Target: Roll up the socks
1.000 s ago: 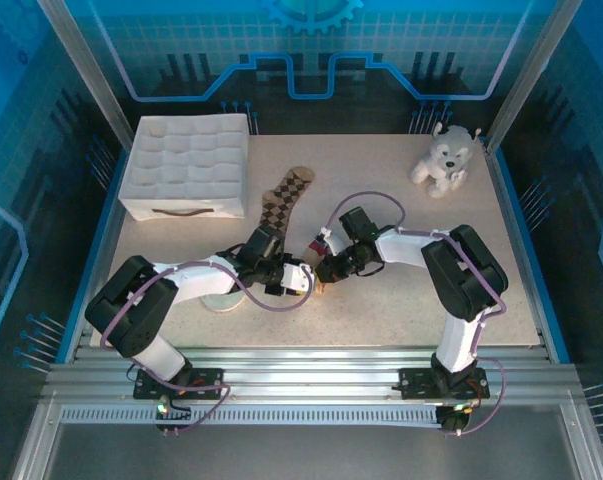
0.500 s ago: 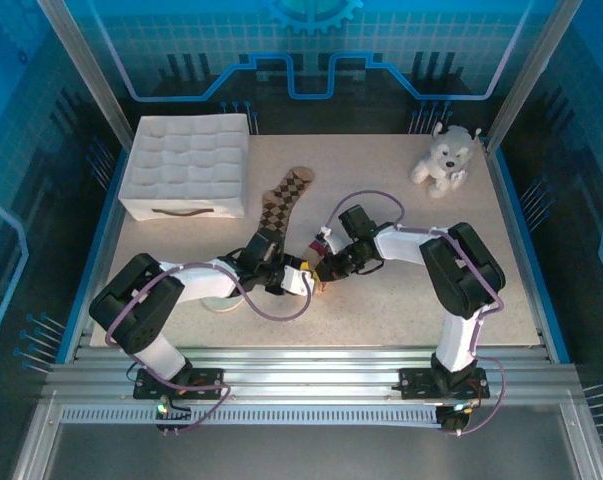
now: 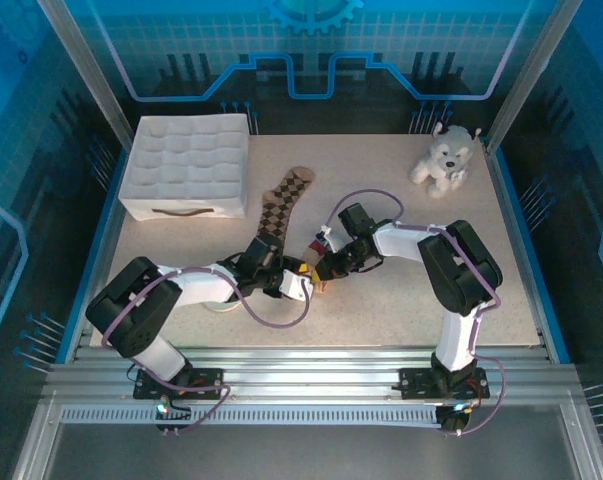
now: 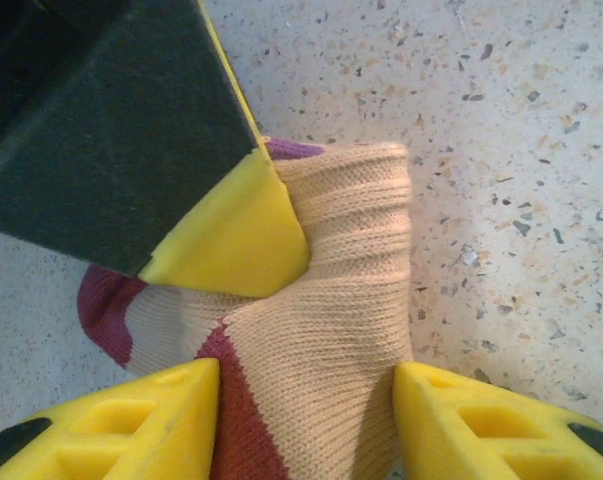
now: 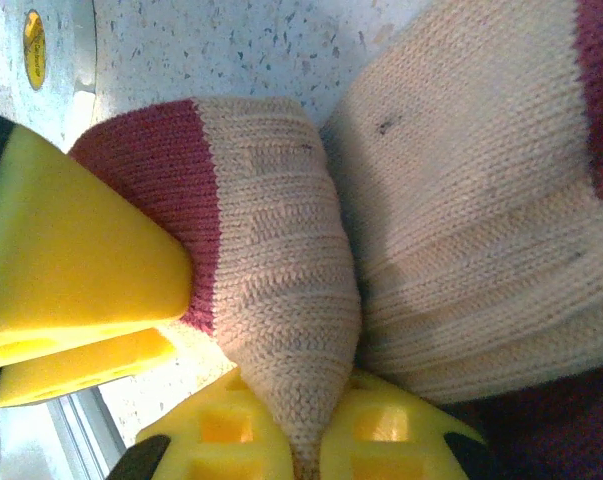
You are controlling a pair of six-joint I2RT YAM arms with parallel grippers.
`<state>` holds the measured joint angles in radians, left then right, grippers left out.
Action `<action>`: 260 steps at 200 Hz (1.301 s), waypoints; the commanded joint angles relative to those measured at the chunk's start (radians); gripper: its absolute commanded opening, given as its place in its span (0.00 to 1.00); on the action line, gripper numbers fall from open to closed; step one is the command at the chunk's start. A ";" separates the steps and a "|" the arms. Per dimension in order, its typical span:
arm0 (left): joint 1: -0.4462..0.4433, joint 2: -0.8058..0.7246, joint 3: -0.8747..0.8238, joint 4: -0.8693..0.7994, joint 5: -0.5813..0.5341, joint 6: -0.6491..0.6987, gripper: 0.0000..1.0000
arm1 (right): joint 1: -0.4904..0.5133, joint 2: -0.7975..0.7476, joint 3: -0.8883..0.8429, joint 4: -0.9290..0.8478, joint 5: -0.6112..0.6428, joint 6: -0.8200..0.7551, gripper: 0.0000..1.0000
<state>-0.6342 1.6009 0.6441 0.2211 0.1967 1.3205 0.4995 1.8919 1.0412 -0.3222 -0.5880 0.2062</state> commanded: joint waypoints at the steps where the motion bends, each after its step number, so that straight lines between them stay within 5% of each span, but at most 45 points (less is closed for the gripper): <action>1: -0.016 0.043 0.011 -0.066 -0.008 0.052 0.48 | -0.031 0.101 -0.056 -0.126 0.271 0.007 0.00; 45: -0.029 0.106 0.021 -0.072 -0.062 0.081 0.45 | -0.035 0.102 -0.052 -0.129 0.260 0.004 0.00; 84: -0.047 0.133 0.070 -0.163 -0.070 0.082 0.00 | -0.034 0.031 -0.056 -0.121 0.229 -0.019 0.01; 121: -0.067 0.125 0.058 -0.199 -0.055 0.083 0.00 | -0.043 -0.096 -0.037 -0.152 0.237 -0.029 0.28; 154: -0.089 0.134 0.075 -0.242 -0.072 0.084 0.00 | -0.080 -0.203 -0.007 -0.171 0.218 0.029 0.39; 199: -0.110 0.135 0.095 -0.298 -0.083 0.077 0.00 | -0.120 -0.281 -0.010 -0.195 0.306 0.135 0.42; 260: -0.141 0.147 0.179 -0.473 -0.044 0.058 0.00 | -0.103 -0.145 -0.004 -0.114 0.289 0.220 0.38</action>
<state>-0.7502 1.6924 0.8139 0.0452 0.0944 1.3930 0.3878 1.6825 1.0283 -0.4561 -0.2951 0.3733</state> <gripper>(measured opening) 0.057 0.391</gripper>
